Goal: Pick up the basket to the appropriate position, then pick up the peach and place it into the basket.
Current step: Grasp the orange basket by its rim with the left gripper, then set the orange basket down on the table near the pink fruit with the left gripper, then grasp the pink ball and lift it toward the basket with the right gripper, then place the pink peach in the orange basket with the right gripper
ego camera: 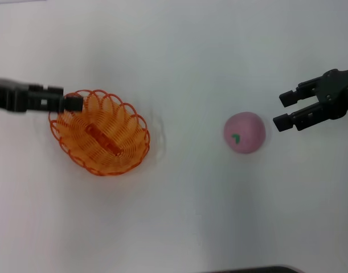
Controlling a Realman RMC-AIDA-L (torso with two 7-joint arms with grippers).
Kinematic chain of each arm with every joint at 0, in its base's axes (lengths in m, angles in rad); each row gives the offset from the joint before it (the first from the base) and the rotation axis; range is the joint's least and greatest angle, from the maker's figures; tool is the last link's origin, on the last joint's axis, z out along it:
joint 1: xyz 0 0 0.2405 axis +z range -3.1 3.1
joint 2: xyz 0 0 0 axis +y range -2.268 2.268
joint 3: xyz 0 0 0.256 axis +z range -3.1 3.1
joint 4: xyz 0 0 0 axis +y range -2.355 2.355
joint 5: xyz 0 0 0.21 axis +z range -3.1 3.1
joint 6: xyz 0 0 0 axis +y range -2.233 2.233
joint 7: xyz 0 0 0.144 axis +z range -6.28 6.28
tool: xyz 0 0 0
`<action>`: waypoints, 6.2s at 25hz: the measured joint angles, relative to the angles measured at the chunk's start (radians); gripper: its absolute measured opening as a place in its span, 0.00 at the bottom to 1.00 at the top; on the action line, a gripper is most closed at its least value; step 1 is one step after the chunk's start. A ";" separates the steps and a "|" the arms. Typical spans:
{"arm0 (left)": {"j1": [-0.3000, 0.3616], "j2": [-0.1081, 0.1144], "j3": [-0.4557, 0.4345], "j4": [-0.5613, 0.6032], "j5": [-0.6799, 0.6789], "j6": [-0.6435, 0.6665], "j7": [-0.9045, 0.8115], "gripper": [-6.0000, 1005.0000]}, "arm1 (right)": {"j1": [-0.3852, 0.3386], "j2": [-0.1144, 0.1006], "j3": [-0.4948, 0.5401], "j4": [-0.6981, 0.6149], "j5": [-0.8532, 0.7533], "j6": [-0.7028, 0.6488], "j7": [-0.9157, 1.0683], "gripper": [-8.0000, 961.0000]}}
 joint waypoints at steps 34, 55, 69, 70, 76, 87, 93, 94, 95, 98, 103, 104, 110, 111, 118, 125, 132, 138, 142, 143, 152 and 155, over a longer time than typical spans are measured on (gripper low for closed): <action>-0.295 -0.021 0.393 -0.333 0.602 -0.595 -0.215 0.81 | 0.009 0.015 -0.009 0.002 0.000 0.029 -0.011 0.89; -0.307 0.024 0.211 -0.346 0.449 -0.474 -0.208 0.10 | 0.009 0.020 -0.009 0.002 0.000 0.038 -0.014 0.89; -0.127 0.029 -0.177 -0.355 0.218 -0.390 -0.279 0.06 | 0.006 0.020 -0.009 0.002 0.000 0.038 -0.014 0.89; -0.105 0.019 -0.178 -0.353 0.198 -0.392 -0.283 0.06 | 0.007 0.020 -0.009 0.002 0.000 0.038 -0.014 0.89; -0.021 -0.031 -0.175 -0.324 0.148 -0.401 -0.297 0.12 | 0.012 0.020 -0.009 0.000 0.000 0.038 -0.013 0.89; 0.020 -0.034 -0.170 -0.292 0.151 -0.337 -0.301 0.45 | 0.005 0.020 0.001 0.000 0.002 0.038 -0.012 0.89; 0.051 -0.037 -0.177 -0.169 0.102 -0.288 -0.194 0.68 | 0.012 0.019 0.034 -0.005 0.006 0.037 -0.004 0.89; 0.060 -0.037 -0.177 -0.148 0.080 -0.270 -0.139 0.68 | 0.014 0.019 0.044 -0.006 0.007 0.037 -0.003 0.89; 0.078 -0.038 -0.177 -0.112 0.039 -0.233 -0.032 0.69 | 0.017 0.019 0.059 -0.007 0.007 0.037 -0.001 0.89; 0.112 -0.047 -0.174 -0.064 -0.010 -0.137 0.181 0.72 | 0.031 0.019 0.115 -0.008 0.010 0.037 0.014 0.89; 0.157 -0.059 -0.163 -0.024 -0.017 0.000 0.428 0.71 | 0.070 0.012 0.187 -0.018 0.025 0.038 0.093 0.89; 0.166 -0.059 -0.162 -0.020 -0.016 0.032 0.466 0.71 | 0.077 0.010 0.187 -0.028 0.025 0.038 0.109 0.89; 0.202 -0.071 -0.159 -0.007 -0.009 0.084 0.521 0.71 | 0.116 0.008 0.082 -0.155 -0.042 0.027 0.178 0.89; 0.205 -0.073 -0.157 -0.006 -0.008 0.083 0.522 0.71 | 0.129 0.010 0.062 -0.164 -0.080 0.023 0.183 0.89; 0.218 -0.083 -0.152 -0.007 -0.004 0.077 0.526 0.70 | 0.213 0.061 -0.097 -0.140 -0.349 0.012 0.196 0.89; 0.218 -0.083 -0.152 -0.019 -0.004 0.060 0.527 0.71 | 0.226 0.096 -0.218 -0.023 -0.358 0.115 0.211 0.89; 0.209 -0.083 -0.150 -0.041 -0.004 0.056 0.522 0.70 | 0.239 0.115 -0.305 0.123 -0.358 0.275 0.203 0.81; 0.206 -0.083 -0.150 -0.042 -0.004 0.055 0.520 0.70 | 0.250 0.113 -0.306 0.138 -0.355 0.286 0.201 0.54; 0.206 -0.084 -0.150 -0.043 -0.004 0.050 0.520 0.70 | 0.252 0.112 -0.307 0.134 -0.357 0.282 0.201 0.42; 0.206 -0.084 -0.150 -0.044 -0.004 0.048 0.519 0.70 | 0.252 0.112 -0.307 0.134 -0.358 0.281 0.201 0.39; 0.203 -0.084 -0.150 -0.048 -0.004 0.047 0.518 0.70 | 0.247 0.093 -0.244 0.074 -0.290 0.216 0.165 0.12; 0.203 -0.084 -0.150 -0.054 -0.004 0.047 0.518 0.70 | 0.232 0.082 -0.178 0.016 -0.178 0.194 0.140 0.09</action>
